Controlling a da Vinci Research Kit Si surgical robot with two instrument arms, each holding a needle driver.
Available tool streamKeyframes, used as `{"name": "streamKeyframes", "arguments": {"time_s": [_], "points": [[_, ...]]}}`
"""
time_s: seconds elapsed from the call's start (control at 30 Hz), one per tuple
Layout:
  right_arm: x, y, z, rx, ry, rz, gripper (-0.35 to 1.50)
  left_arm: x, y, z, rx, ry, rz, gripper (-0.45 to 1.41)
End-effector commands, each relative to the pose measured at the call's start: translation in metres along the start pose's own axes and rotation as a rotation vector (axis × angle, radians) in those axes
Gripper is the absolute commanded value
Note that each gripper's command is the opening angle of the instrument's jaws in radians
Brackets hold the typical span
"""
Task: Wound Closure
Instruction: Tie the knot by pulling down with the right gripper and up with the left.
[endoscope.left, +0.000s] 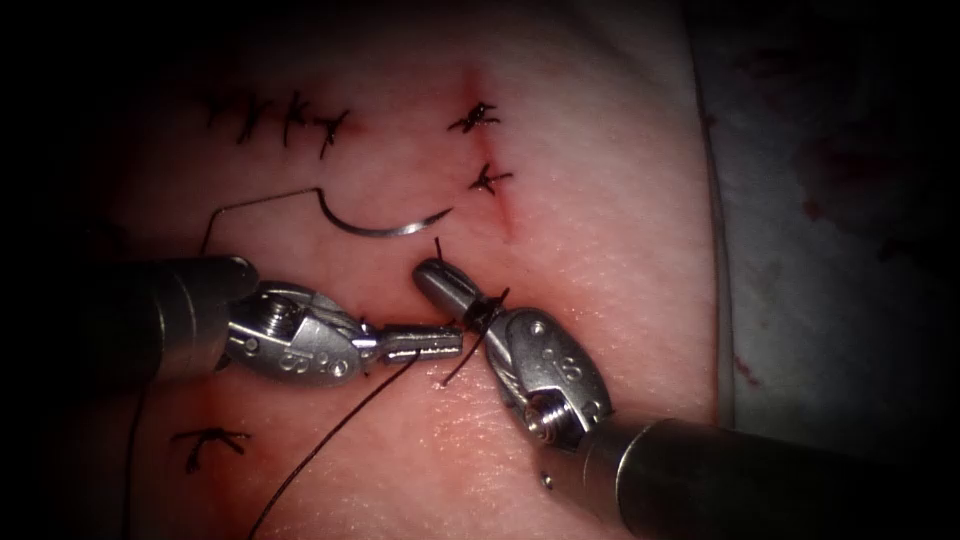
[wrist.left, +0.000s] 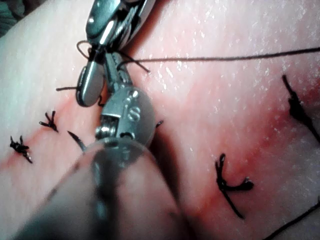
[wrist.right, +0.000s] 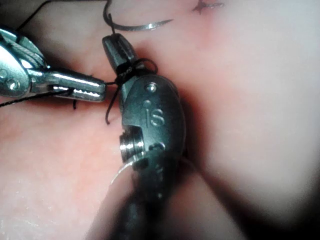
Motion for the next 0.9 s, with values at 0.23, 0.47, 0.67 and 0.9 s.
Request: {"name": "streamKeyframes", "arguments": {"time_s": [0.23, 0.47, 0.67, 0.9], "points": [[-0.0027, 0.0, 0.0006, -0.004, 0.015, -0.029, -0.35, -0.0003, 0.0004, 0.0003, -0.009, -0.002, -0.014, -0.45], [-0.0041, -0.0015, -0.0038, -0.017, 0.001, -0.056, -0.35, -0.0012, -0.0018, -0.0009, -0.004, -0.028, -0.035, -0.45], [-0.0027, -0.0053, -0.0096, -0.087, -0.069, -0.082, -0.35, -0.0028, -0.0052, -0.0017, 0.002, -0.048, -0.071, -0.45], [-0.0029, -0.0085, -0.0132, -0.139, -0.109, -0.139, -0.35, -0.0041, -0.0074, -0.0005, 0.014, -0.066, -0.072, -0.45]]}}
